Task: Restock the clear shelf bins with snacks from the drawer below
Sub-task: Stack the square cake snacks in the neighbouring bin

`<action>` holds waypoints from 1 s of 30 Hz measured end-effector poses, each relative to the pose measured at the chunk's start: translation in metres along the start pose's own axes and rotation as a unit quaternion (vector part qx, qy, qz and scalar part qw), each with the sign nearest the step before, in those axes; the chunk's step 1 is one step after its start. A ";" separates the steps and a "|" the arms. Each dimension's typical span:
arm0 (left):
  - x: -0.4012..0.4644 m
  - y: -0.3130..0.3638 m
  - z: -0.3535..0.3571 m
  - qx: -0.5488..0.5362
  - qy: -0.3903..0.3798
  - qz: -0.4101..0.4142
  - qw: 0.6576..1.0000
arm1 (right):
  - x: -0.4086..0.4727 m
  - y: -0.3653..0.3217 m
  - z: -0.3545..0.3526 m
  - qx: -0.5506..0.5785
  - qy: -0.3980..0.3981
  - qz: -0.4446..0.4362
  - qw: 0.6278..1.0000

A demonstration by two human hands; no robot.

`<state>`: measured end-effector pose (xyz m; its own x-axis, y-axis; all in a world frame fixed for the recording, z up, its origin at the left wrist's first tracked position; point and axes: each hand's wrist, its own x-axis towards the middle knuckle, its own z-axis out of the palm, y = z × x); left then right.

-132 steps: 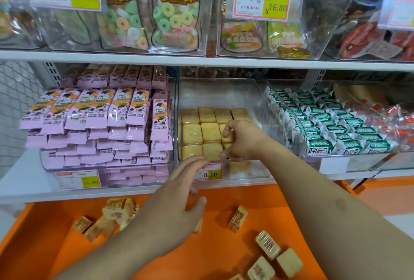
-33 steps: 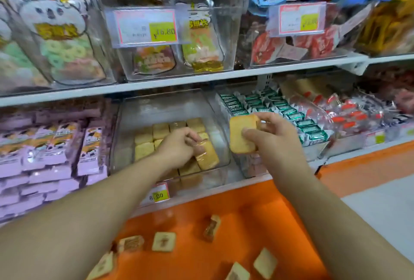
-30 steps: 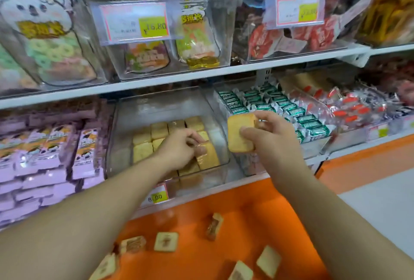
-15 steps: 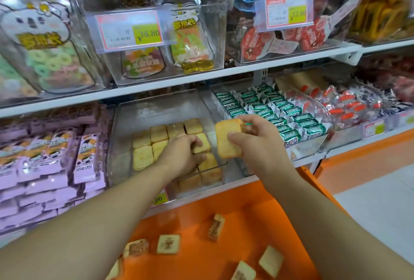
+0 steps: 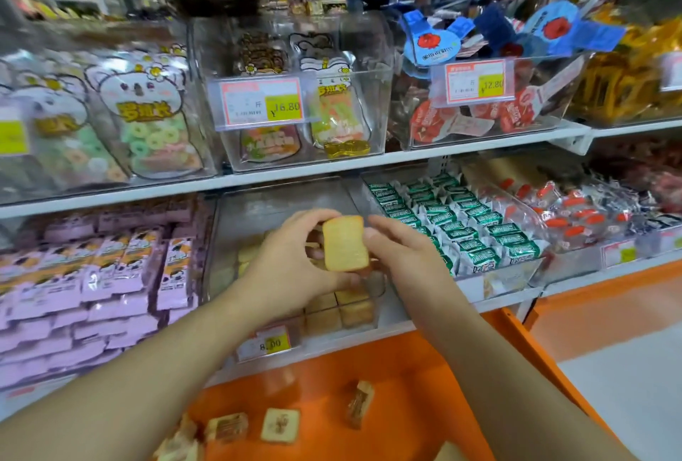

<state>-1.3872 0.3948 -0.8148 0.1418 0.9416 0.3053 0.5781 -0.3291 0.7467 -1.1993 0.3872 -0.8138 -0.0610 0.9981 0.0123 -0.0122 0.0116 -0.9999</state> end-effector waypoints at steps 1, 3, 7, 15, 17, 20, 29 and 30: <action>0.002 -0.006 -0.001 0.009 0.019 -0.016 1.000 | 0.000 -0.001 -0.002 -0.017 0.002 -0.011 1.000; 0.006 -0.017 0.000 0.038 0.056 -0.052 0.996 | -0.002 0.001 -0.006 -0.085 0.000 -0.030 0.996; 0.018 -0.039 0.014 0.016 0.072 -0.142 0.987 | -0.009 0.013 -0.011 -0.148 -0.035 -0.021 0.988; 0.079 -0.085 0.049 0.054 0.069 -0.204 0.975 | -0.001 0.029 -0.020 -0.124 -0.034 -0.020 0.992; 0.091 -0.098 0.053 0.051 0.067 -0.224 0.971 | 0.000 0.031 -0.021 -0.127 -0.029 -0.027 0.991; 0.108 -0.111 0.059 0.062 0.061 -0.231 0.969 | 0.002 0.032 -0.022 -0.127 -0.025 -0.027 0.991; 0.120 -0.118 0.066 0.186 0.067 -0.197 0.960 | 0.004 0.036 -0.022 -0.154 -0.025 -0.050 0.986; 0.118 -0.116 0.065 0.198 0.064 -0.196 0.958 | 0.004 0.036 -0.022 -0.157 -0.026 -0.049 0.986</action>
<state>-1.3854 0.5486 -0.9033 -0.2338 0.9626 0.1372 0.8303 0.1242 0.5433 -1.1778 0.3928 -0.8495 -0.1263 0.9868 0.1016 0.2884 0.1345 -0.9480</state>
